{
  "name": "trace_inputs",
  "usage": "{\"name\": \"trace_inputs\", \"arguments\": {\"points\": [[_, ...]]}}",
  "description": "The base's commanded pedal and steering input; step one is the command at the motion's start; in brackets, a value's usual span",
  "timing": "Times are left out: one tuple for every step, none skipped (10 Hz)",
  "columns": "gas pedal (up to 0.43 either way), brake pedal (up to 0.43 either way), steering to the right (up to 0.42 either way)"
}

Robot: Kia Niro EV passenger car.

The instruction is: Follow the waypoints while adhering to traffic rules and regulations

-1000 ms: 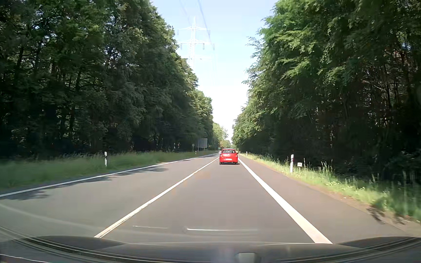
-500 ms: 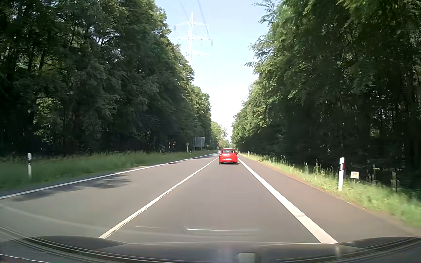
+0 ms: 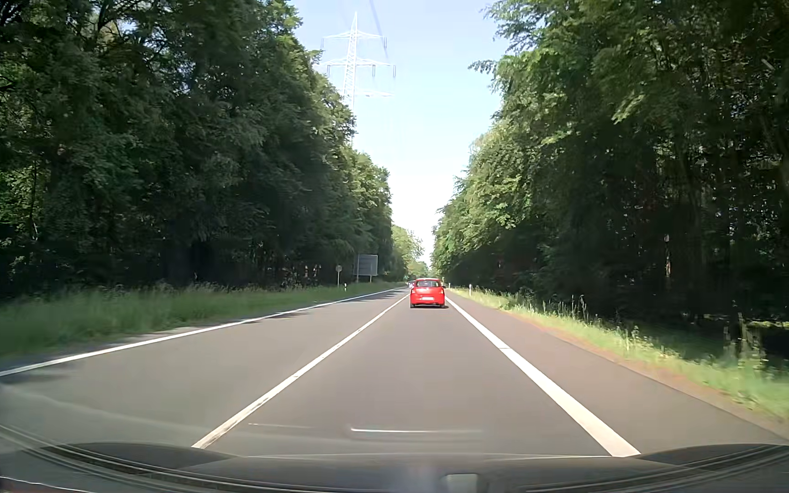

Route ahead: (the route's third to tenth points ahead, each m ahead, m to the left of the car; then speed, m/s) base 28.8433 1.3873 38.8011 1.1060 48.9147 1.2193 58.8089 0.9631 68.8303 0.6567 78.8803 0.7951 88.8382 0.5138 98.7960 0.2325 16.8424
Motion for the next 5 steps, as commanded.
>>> {"name": "trace_inputs", "arguments": {"points": [[0.067, 0.03, 0.005], [0.067, 0.03, 0.005], [0.067, 0.03, 0.005], [0.067, 0.03, 0.005], [0.067, 0.03, 0.005]]}}
